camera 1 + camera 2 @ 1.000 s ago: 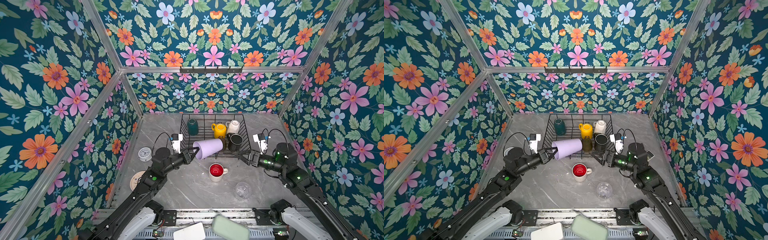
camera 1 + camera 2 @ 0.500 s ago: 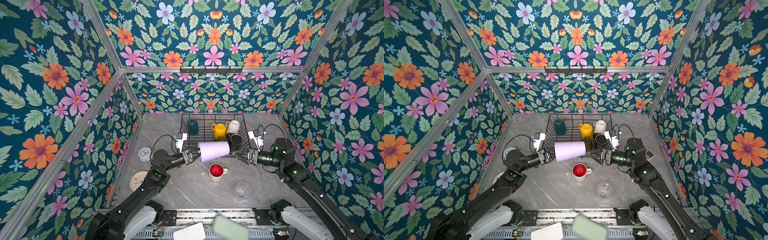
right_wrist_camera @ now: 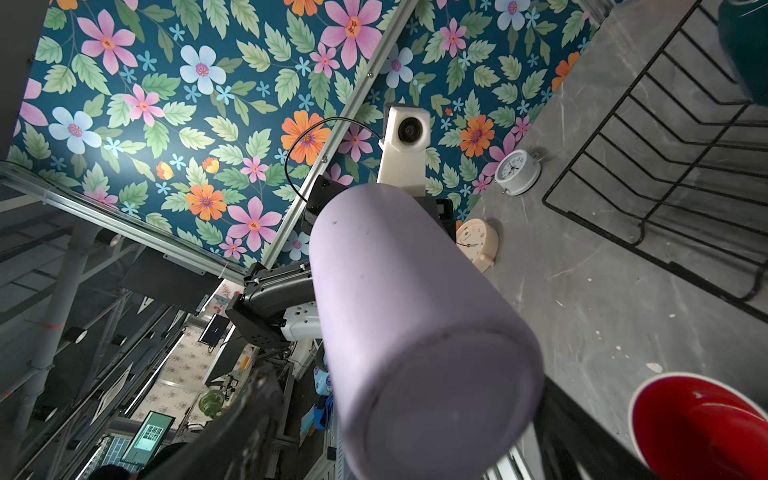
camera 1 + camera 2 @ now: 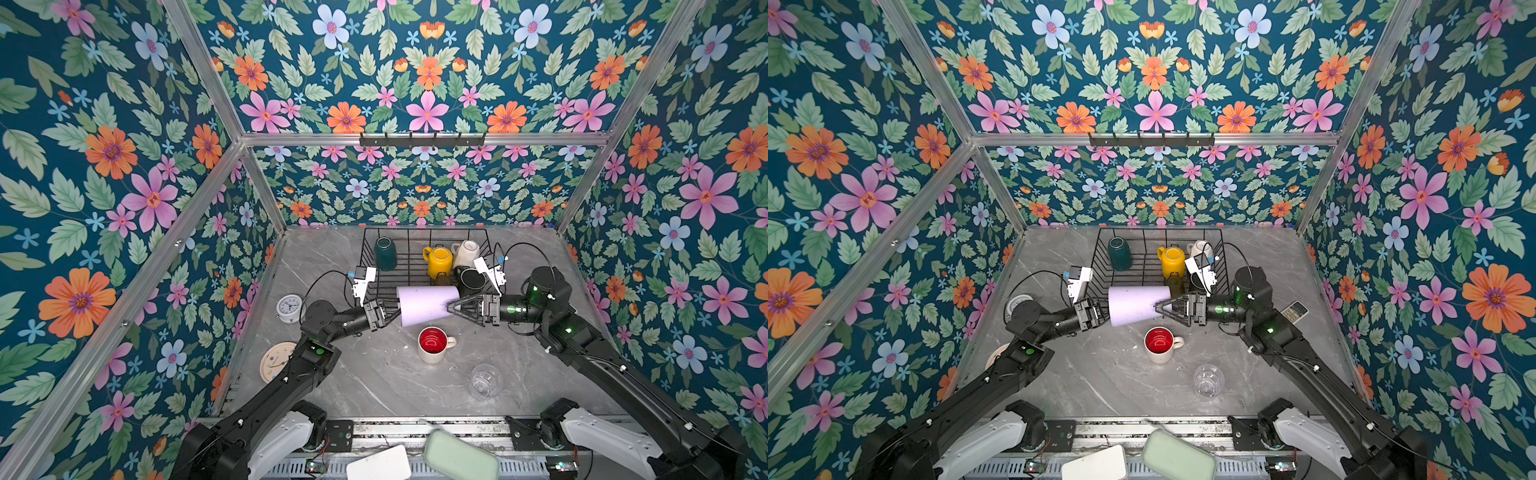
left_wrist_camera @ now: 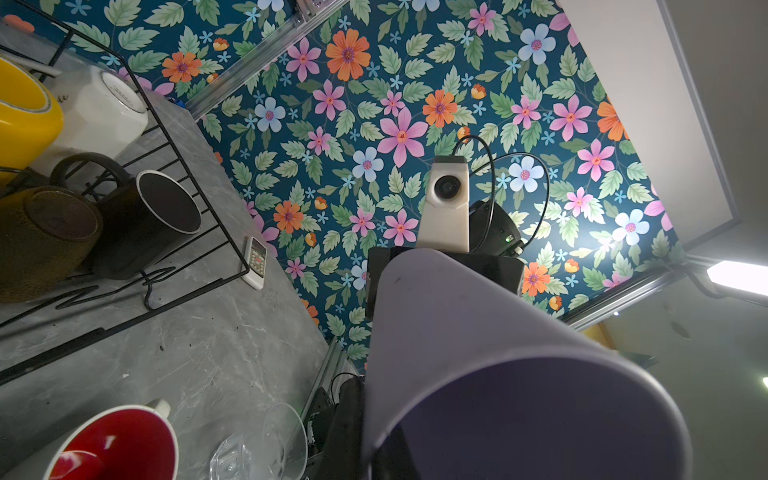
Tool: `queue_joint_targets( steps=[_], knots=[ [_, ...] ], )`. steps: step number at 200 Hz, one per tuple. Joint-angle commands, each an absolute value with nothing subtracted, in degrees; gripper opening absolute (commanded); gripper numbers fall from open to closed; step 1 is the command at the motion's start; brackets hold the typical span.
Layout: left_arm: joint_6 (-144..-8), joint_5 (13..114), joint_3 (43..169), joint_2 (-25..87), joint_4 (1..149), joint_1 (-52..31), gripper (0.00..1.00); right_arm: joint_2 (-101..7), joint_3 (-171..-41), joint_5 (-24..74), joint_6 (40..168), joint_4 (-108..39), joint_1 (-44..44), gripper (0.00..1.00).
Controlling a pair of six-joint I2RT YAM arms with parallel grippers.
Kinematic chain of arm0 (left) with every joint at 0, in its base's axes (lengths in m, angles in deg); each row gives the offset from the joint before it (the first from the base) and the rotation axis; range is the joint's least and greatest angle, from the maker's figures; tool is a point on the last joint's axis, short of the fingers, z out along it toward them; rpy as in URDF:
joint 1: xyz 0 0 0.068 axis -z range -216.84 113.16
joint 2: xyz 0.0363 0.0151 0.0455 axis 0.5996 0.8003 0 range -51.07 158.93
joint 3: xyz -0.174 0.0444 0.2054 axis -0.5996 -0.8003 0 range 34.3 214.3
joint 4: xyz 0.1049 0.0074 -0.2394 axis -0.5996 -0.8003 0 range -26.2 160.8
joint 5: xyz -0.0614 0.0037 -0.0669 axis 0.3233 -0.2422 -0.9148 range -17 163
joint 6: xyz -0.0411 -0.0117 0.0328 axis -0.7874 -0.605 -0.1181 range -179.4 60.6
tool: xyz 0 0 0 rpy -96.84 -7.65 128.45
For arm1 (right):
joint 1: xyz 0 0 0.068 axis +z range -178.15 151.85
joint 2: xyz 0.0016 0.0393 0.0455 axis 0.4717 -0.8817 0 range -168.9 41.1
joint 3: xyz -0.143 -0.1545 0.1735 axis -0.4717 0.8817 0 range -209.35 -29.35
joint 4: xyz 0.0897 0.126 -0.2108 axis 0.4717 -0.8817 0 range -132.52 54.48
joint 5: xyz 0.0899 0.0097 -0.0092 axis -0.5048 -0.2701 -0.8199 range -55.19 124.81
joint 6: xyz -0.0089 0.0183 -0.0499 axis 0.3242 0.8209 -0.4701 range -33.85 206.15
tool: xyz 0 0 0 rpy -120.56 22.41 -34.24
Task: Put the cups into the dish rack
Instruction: 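Grasp the lavender cup base with the right gripper while left holds it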
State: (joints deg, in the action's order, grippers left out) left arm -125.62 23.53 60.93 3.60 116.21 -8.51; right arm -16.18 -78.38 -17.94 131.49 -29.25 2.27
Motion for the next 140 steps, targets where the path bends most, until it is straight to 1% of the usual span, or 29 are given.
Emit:
queue_joint_targets(
  steps=[1,29,99,131,140],
  knots=[
    [-126.28,22.23,61.21,3.68,119.57,-8.63,0.00,-17.93,-79.09,-18.01,132.76,-24.19,3.53,0.92],
    [-126.55,21.93,60.98,3.51,119.76,-8.59,0.00,-20.35,-80.33,-18.10,133.26,-22.70,4.84,0.91],
    [-126.99,21.93,61.36,3.59,119.92,-8.56,0.00,-23.60,-81.28,-18.62,134.26,-22.29,6.50,0.85],
    [-127.05,21.86,61.72,3.81,119.87,-8.62,0.00,-24.07,-81.03,-18.62,134.47,-22.58,6.80,0.81],
    [-127.08,21.90,61.81,4.01,119.86,-8.62,0.00,-24.19,-81.02,-18.57,134.55,-22.59,6.81,0.78]
  ],
)
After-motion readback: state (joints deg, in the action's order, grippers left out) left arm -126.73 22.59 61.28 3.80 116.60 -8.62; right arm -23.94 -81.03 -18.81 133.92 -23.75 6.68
